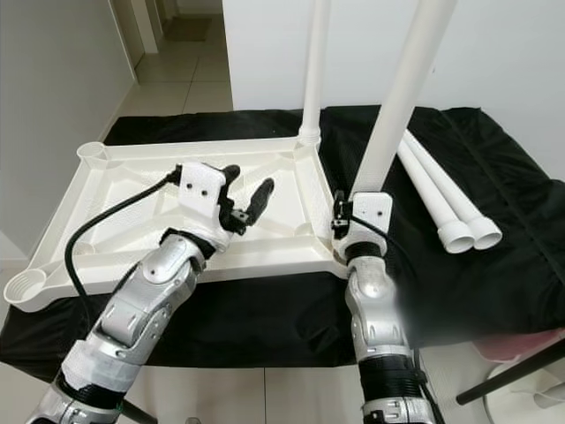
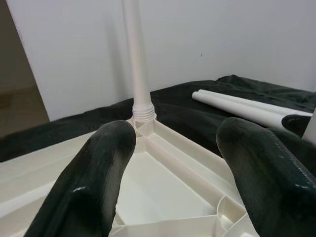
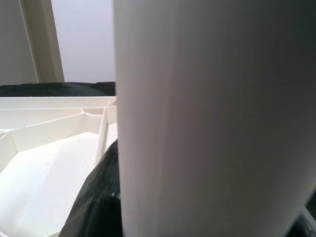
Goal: Building children table
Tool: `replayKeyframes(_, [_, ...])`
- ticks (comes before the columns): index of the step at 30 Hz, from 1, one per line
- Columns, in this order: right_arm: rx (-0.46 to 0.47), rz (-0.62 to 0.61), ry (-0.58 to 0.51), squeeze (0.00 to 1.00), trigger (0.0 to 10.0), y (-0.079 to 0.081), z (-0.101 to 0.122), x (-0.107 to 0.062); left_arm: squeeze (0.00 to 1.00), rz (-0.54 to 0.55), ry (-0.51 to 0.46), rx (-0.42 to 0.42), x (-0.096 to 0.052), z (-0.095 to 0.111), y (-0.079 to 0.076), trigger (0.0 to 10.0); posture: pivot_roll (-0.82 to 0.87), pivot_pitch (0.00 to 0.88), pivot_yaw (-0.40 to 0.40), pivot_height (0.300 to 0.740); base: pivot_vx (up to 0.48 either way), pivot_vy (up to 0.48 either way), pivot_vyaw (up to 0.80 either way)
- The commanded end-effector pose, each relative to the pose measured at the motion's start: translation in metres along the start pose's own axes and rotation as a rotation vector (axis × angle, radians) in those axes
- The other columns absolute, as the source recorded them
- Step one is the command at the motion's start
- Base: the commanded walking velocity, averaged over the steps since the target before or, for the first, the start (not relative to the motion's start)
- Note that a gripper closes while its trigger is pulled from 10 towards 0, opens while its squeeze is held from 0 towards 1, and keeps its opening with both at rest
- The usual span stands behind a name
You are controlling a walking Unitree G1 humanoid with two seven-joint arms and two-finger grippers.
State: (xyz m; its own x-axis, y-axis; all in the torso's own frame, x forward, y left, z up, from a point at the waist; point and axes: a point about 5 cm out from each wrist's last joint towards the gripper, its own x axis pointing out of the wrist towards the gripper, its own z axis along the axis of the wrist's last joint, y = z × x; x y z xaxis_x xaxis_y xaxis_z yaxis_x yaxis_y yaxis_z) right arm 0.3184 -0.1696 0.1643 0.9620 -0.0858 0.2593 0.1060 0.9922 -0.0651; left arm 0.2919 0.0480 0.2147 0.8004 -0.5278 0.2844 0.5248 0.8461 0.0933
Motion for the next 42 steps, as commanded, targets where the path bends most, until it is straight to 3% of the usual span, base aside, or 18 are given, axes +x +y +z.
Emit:
replayKeyframes(1, [0.0,0.005,0.0,0.0,10.0,0.001,-0.002,-0.002,0.0,-0.147,0.019,0.021,-0.003,-0.006,-0.008,10.0,-0.03,0.01,0.023,0.74,0.0,0.0,0.0])
replayKeyframes(14, [-0.029,0.041,0.064,0.0,10.0,0.002,-0.022,-0.015,0.0,-0.198,0.075,0.086,-0.015,-0.023,-0.014,10.0,-0.03,0.01,0.026,0.74,0.0,0.0,0.0])
replayKeyframes(21, [-0.112,0.151,0.108,0.0,10.0,0.0,-0.038,-0.024,0.0,-0.326,0.125,0.108,-0.024,-0.03,-0.029,10.0,-0.02,0.011,0.025,0.74,0.0,0.0,0.0])
replayKeyframes(31, [-0.128,0.227,0.117,0.0,10.0,0.001,-0.047,-0.03,0.0,-0.38,0.15,0.122,-0.027,-0.034,-0.034,10.0,-0.02,0.012,0.027,0.74,0.0,0.0,0.0])
replayKeyframes(38, [-0.109,0.286,0.128,0.0,10.0,0.001,-0.055,-0.031,0.0,-0.401,0.166,0.142,-0.029,-0.036,-0.036,10.0,-0.02,0.014,0.029,0.74,0.0,0.0,0.0])
replayKeyframes(40, [-0.085,0.292,0.135,0.0,10.0,0.001,-0.057,-0.031,0.0,-0.402,0.167,0.146,-0.029,-0.036,-0.036,10.0,-0.02,0.015,0.029,0.74,0.0,0.0,0.0])
replayKeyframes(42, [0.0,0.288,0.173,0.0,10.0,0.001,-0.062,-0.03,0.0,-0.402,0.168,0.151,-0.029,-0.036,-0.036,10.0,-0.02,0.015,0.031,0.74,0.0,0.0,0.0])
